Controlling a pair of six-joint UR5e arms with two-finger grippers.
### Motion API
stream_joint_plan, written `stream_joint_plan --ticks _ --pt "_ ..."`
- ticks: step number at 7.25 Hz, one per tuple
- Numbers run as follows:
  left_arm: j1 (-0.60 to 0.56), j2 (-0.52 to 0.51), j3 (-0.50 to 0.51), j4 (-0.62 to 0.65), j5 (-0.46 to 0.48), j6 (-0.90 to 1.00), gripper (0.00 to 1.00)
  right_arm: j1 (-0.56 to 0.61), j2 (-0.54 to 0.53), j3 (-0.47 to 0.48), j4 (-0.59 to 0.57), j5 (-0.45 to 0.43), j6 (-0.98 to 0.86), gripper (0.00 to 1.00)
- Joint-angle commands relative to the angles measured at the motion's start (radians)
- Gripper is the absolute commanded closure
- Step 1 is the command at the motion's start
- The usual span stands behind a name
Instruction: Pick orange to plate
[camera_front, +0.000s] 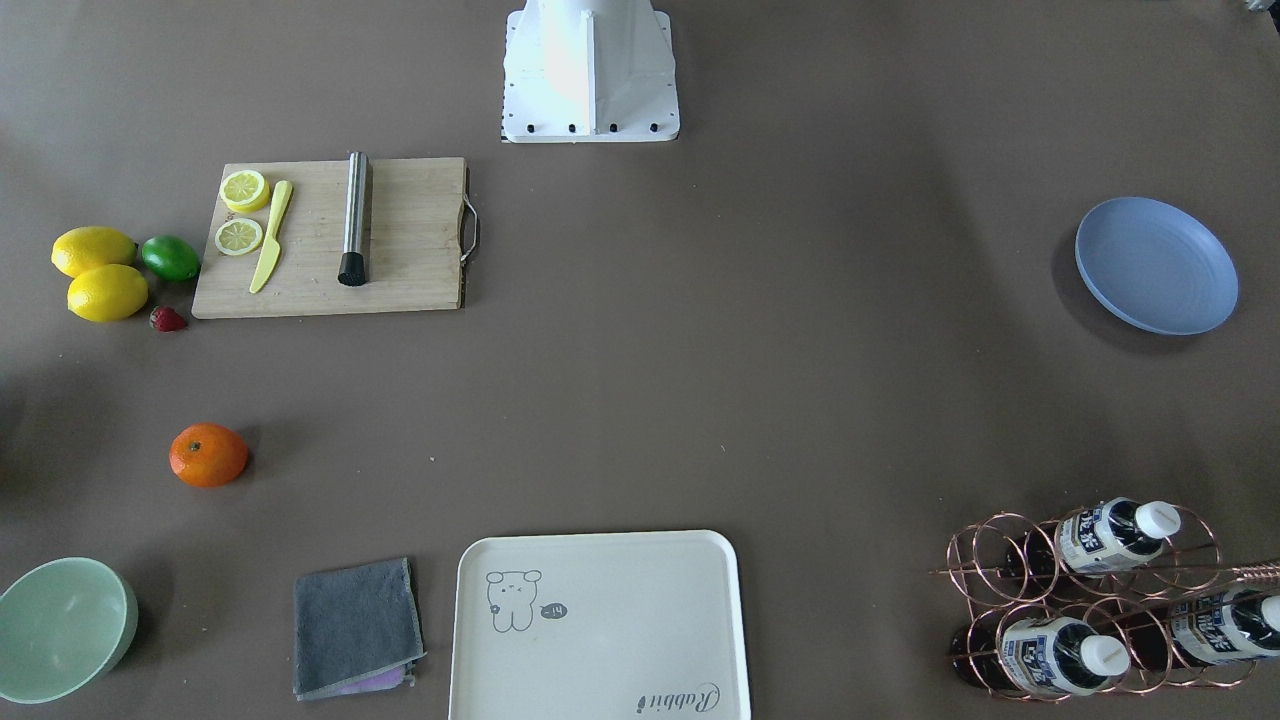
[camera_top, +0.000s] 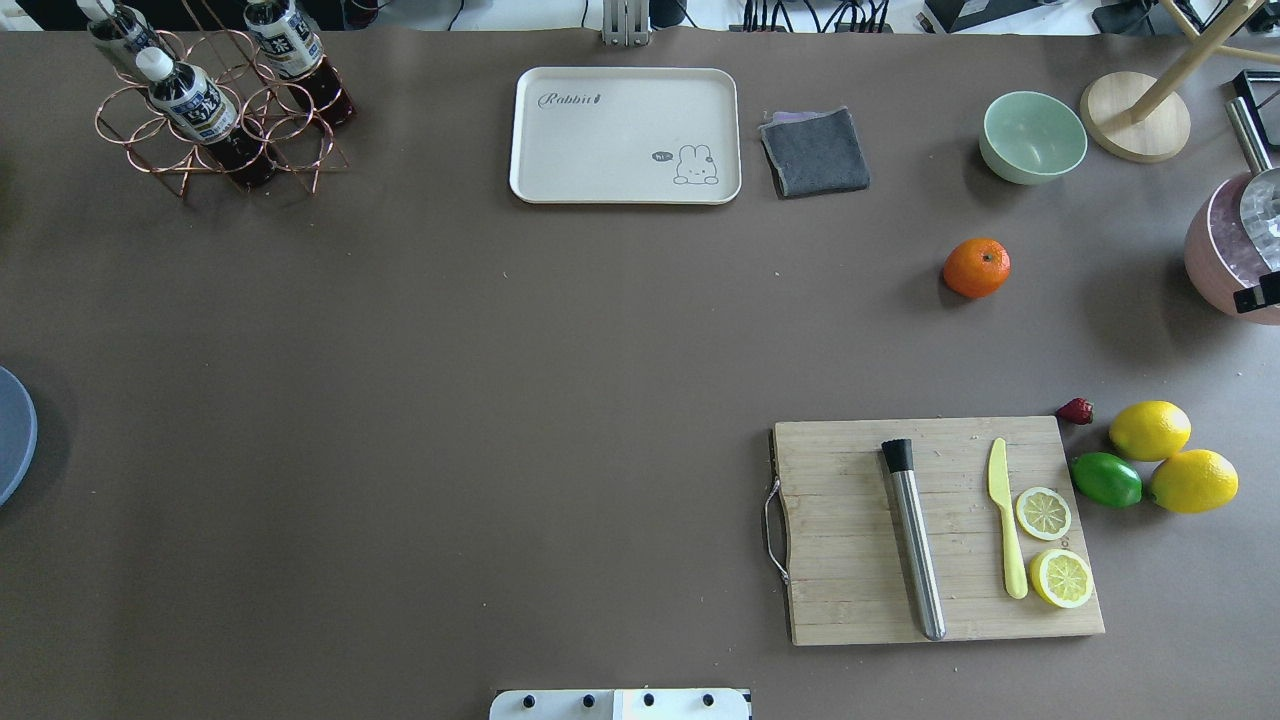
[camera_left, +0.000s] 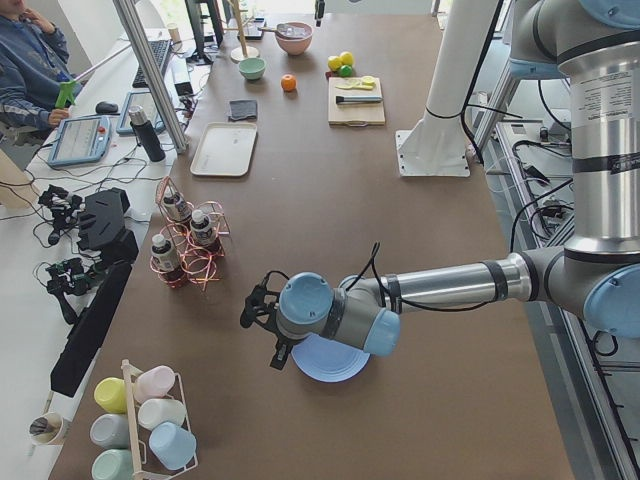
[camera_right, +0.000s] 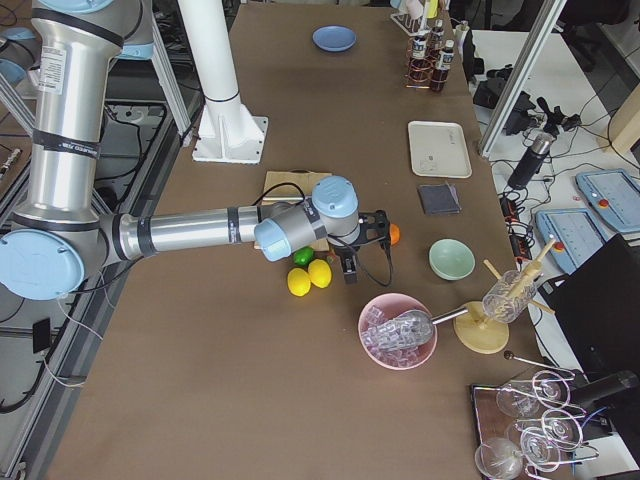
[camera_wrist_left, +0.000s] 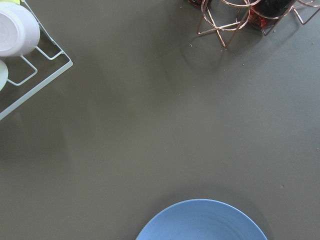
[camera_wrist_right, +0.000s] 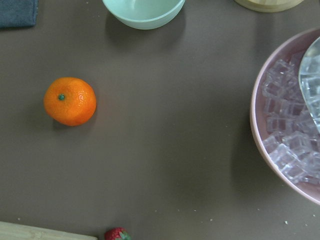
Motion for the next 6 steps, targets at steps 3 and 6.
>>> stream_joint_plan --ticks 3,6 --pt "0.068 0.019 0.251 -0.24 -0.009 -0.078 0.03 -0.202 0.071 0.0 0.055 -0.162 0.201 0.0" --pt "0.12 0.024 0.28 -0.24 -0.047 -0.076 0.03 -0.209 0.094 -0.012 0.055 -0.165 0.199 0.0"
